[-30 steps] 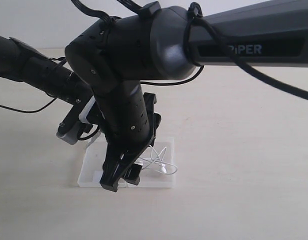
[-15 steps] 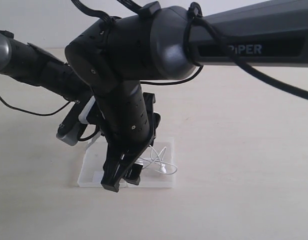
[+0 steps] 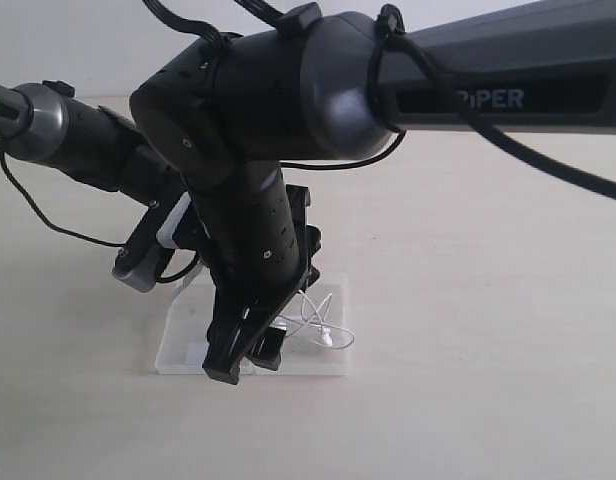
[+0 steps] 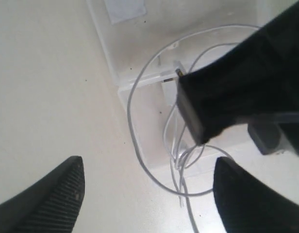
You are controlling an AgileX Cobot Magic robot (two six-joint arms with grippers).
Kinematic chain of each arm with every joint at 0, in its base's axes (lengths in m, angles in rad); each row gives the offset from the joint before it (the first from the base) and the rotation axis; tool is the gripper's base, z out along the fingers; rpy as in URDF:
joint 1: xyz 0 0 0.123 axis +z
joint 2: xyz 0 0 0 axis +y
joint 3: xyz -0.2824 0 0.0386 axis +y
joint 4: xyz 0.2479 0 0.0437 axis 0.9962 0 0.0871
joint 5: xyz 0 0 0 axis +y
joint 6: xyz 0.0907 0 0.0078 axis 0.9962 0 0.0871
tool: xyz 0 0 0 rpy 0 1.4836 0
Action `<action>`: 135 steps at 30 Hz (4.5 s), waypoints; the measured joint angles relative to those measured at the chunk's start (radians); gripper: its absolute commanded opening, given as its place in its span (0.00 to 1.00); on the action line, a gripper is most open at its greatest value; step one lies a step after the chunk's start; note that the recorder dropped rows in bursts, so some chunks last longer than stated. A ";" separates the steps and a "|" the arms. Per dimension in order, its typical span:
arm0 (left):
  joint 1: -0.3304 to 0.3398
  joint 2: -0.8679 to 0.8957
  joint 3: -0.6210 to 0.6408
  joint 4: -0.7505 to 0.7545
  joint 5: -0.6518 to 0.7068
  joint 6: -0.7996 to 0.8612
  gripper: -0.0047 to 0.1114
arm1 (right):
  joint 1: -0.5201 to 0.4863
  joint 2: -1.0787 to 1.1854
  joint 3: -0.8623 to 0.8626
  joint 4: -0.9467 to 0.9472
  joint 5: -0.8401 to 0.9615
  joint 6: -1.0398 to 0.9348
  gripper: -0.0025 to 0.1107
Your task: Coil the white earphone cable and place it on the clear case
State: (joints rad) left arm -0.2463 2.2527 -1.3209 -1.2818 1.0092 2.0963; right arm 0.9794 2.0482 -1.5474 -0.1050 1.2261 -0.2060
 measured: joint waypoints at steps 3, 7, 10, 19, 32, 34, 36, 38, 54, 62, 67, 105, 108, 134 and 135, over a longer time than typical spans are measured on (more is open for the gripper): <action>-0.007 0.006 0.000 -0.001 -0.052 0.000 0.05 | 0.000 0.000 0.000 0.000 0.000 0.000 0.64; -0.009 0.007 0.000 -0.010 -0.073 0.000 0.04 | 0.000 0.000 0.000 0.000 0.000 0.000 0.64; -0.004 0.007 0.000 -0.013 -0.075 0.000 0.04 | 0.000 0.000 0.000 0.000 0.000 0.000 0.64; 0.040 0.007 0.000 -0.024 -0.062 0.000 0.04 | 0.000 0.000 0.000 0.000 0.000 0.000 0.64; 0.105 -0.001 -0.002 -0.023 0.087 0.000 0.04 | 0.000 0.000 0.000 -0.134 0.000 0.112 0.64; 0.105 -0.001 -0.002 -0.016 0.096 0.000 0.04 | 0.000 0.000 0.000 -0.147 0.000 0.117 0.64; 0.105 -0.001 -0.002 -0.013 0.099 0.000 0.04 | 0.000 0.000 0.000 -0.164 0.000 0.123 0.64; 0.105 -0.001 -0.002 -0.012 0.099 -0.002 0.04 | 0.000 0.000 0.000 -0.173 0.000 0.125 0.64; 0.106 -0.021 -0.002 0.135 0.040 -0.089 0.04 | 0.000 -0.073 0.000 -0.380 -0.002 0.162 0.64; 0.106 -0.078 -0.002 0.238 0.070 -0.211 0.04 | -0.039 -0.090 0.000 -0.418 -0.002 0.244 0.64; 0.106 -0.082 -0.002 0.317 0.105 -0.279 0.04 | -0.073 -0.090 0.000 -0.418 -0.010 0.251 0.64; 0.106 -0.226 -0.002 0.491 0.082 -0.464 0.11 | -0.081 -0.090 0.000 -0.444 -0.072 0.255 0.62; 0.106 -0.241 -0.002 0.483 0.082 -0.477 0.04 | -0.081 -0.094 0.000 -0.447 -0.076 0.260 0.52; 0.164 -0.910 0.712 -0.450 -0.265 -0.132 0.04 | -0.081 -0.829 0.812 -0.621 -0.965 0.798 0.02; 0.164 -0.964 0.739 -0.450 -0.265 -0.143 0.04 | -0.081 -0.850 0.832 -0.621 -0.980 0.808 0.02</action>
State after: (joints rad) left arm -0.0824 1.2889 -0.5821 -1.7315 0.7446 1.9535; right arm 0.8989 1.1977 -0.7150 -0.7263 0.2466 0.6023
